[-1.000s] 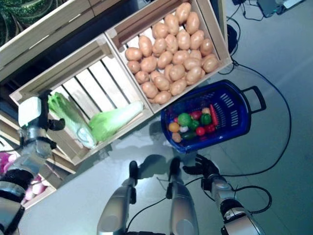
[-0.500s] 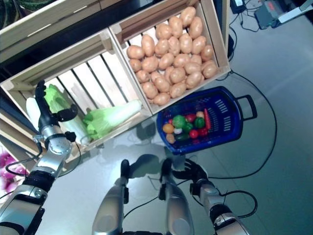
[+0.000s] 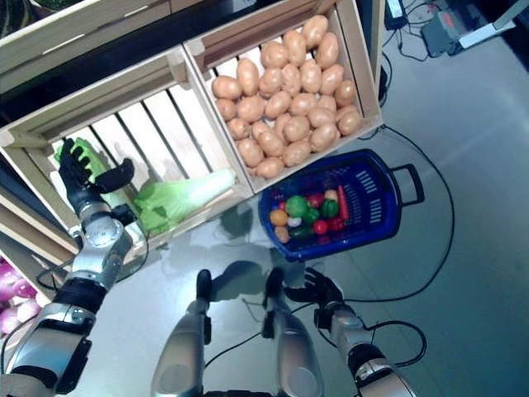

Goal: Put vegetables into the basket

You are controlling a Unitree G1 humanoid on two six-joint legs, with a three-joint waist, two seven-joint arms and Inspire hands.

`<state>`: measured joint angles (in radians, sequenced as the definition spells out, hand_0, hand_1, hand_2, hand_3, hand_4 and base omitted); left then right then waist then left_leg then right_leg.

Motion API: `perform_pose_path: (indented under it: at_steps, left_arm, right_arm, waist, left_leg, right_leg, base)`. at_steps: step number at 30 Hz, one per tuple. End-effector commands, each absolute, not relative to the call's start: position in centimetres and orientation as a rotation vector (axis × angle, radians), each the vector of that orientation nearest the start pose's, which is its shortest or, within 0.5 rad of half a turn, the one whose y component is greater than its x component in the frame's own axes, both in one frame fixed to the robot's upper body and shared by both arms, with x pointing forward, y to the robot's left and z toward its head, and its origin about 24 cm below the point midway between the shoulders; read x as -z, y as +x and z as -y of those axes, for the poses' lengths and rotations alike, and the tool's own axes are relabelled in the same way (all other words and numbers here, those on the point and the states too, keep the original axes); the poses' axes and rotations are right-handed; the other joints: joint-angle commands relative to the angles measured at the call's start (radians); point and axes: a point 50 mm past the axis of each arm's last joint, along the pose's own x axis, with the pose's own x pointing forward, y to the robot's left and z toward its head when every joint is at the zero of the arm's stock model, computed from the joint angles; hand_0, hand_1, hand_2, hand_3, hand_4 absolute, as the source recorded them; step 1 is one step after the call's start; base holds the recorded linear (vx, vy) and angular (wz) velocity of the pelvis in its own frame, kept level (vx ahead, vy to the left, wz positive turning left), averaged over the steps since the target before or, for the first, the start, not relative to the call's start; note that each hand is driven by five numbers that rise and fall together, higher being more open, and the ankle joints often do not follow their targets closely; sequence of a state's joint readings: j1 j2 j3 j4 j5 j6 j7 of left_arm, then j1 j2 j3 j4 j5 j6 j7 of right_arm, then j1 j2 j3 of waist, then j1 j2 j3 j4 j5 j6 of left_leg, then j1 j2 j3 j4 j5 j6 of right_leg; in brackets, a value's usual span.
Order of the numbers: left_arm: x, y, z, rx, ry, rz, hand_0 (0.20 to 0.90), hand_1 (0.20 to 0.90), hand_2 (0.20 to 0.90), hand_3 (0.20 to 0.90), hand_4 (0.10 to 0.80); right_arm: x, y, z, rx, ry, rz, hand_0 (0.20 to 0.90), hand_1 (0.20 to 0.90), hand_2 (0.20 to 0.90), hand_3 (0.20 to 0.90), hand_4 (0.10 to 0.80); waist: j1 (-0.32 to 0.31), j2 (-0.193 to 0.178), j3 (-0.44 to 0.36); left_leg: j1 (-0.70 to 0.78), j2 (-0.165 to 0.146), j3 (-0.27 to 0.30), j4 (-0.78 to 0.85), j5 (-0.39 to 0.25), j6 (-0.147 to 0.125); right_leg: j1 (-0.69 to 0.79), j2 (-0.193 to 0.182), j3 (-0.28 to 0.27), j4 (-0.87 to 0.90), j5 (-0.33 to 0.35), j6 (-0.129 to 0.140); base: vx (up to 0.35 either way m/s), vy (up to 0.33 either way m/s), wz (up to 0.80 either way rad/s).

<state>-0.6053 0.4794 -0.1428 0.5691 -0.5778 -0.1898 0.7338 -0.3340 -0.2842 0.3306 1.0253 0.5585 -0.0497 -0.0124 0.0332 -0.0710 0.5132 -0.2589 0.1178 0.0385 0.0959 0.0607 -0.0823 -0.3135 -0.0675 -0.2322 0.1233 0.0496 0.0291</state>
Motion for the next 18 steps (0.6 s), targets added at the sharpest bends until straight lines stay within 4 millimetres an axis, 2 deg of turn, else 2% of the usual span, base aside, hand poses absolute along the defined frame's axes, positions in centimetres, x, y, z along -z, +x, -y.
perform_pose_path:
  at_steps: [1, 8, 11, 15, 18]
  left_arm:
    - [-20.0, 35.4, -25.3, -0.739, -0.365, 0.472, 0.900, 0.900, 0.900, 0.900, 0.800]
    - [-20.6, 35.9, -24.3, -0.830, -0.484, 0.429, 0.900, 0.900, 0.900, 0.900, 0.800]
    - [-20.7, 36.0, -24.5, -0.912, -0.542, 0.398, 0.900, 0.900, 0.900, 0.900, 0.800]
    - [-21.7, 35.5, -24.9, -1.050, -0.489, 0.433, 0.900, 0.900, 0.900, 0.900, 0.800]
    - [-22.5, 35.3, -25.2, -1.089, -0.427, 0.485, 0.900, 0.900, 0.900, 0.900, 0.800]
  right_arm:
    - [7.2, 26.6, 19.7, 0.050, 0.042, -0.618, 0.900, 0.900, 0.900, 0.900, 0.800]
    - [6.8, 27.0, 18.7, 0.033, 0.044, -0.602, 0.900, 0.900, 0.900, 0.900, 0.800]
    - [6.8, 27.0, 18.5, 0.025, 0.038, -0.603, 0.900, 0.900, 0.900, 0.900, 0.800]
    - [6.8, 26.9, 18.5, 0.016, 0.037, -0.599, 0.900, 0.900, 0.900, 0.900, 0.800]
    - [6.9, 26.7, 18.5, 0.012, 0.035, -0.597, 0.900, 0.900, 0.900, 0.900, 0.800]
  waist:
    - [-0.016, -0.027, 0.003]
    - [-0.028, -0.039, 0.007]
    - [-0.037, -0.041, 0.007]
    - [-0.046, -0.037, 0.007]
    - [-0.046, -0.033, 0.007]
  left_leg:
    - [-0.127, -0.014, 0.006, 0.117, 0.004, -0.023]
    - [-0.151, -0.010, 0.009, 0.113, 0.010, -0.022]
    - [-0.162, -0.008, 0.011, 0.111, 0.014, -0.020]
    - [-0.174, -0.008, 0.008, 0.113, 0.016, -0.020]
    - [-0.177, -0.008, 0.006, 0.111, 0.019, -0.021]
  right_leg:
    - [0.078, -0.003, 0.013, 0.028, -0.101, 0.008]
    - [0.051, -0.001, 0.014, 0.026, -0.096, 0.009]
    - [0.032, 0.000, 0.015, 0.030, -0.093, 0.010]
    - [0.017, -0.004, 0.016, 0.033, -0.093, 0.011]
    - [0.016, -0.006, 0.011, 0.029, -0.092, 0.012]
  base:
    - [0.032, -0.012, -0.02]
    - [0.000, 0.000, 0.00]
    - [0.000, 0.000, 0.00]
    - [0.000, 0.000, 0.00]
    - [0.000, 0.000, 0.00]
